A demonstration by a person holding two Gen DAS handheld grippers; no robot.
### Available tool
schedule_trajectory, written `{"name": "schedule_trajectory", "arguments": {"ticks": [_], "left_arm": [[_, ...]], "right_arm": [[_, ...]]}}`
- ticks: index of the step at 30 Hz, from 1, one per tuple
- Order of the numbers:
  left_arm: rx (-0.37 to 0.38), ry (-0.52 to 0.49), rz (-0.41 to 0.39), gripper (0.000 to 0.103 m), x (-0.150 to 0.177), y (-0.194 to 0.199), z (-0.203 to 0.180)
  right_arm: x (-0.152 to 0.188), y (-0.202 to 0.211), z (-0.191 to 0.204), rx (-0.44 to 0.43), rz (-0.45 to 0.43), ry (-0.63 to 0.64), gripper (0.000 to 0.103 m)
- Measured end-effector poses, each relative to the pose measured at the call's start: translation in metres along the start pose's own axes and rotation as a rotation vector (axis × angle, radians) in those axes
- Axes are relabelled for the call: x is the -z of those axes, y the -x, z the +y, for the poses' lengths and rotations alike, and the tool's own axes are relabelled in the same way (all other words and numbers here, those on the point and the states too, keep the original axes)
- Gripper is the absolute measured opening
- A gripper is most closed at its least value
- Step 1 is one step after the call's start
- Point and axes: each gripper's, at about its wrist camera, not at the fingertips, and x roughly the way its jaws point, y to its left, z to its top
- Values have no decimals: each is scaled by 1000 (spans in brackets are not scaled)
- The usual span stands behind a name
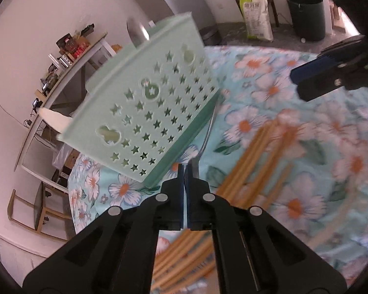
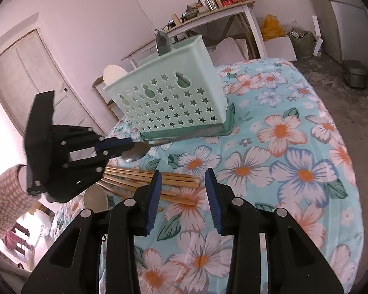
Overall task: Organize utensils
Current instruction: 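Lift the metal spoon off the cover with the left tool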
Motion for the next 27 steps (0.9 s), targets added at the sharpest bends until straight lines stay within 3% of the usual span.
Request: {"name": "schedule_trajectory", "arguments": {"ticks": [6, 9, 12, 18, 22, 27], "left_arm": [[38, 118, -33, 1, 13, 51, -1], [73, 248, -34, 1, 38, 78, -2], [52, 330, -6, 1, 68, 93, -5], [39, 540, 71, 1, 136, 92, -5], [57, 697, 57, 6, 171, 82, -2], [95, 860, 13, 23, 196, 83, 3]], "right_arm": [[1, 28, 12, 0, -55, 16, 36], [5, 37, 20, -15, -57, 25, 36], [7, 41, 30, -19, -45, 49, 36], [10, 40, 56, -47, -28, 98, 36], [10, 36, 76, -57, -10, 137, 36], [11, 31, 93, -54, 1, 173, 36]]}}
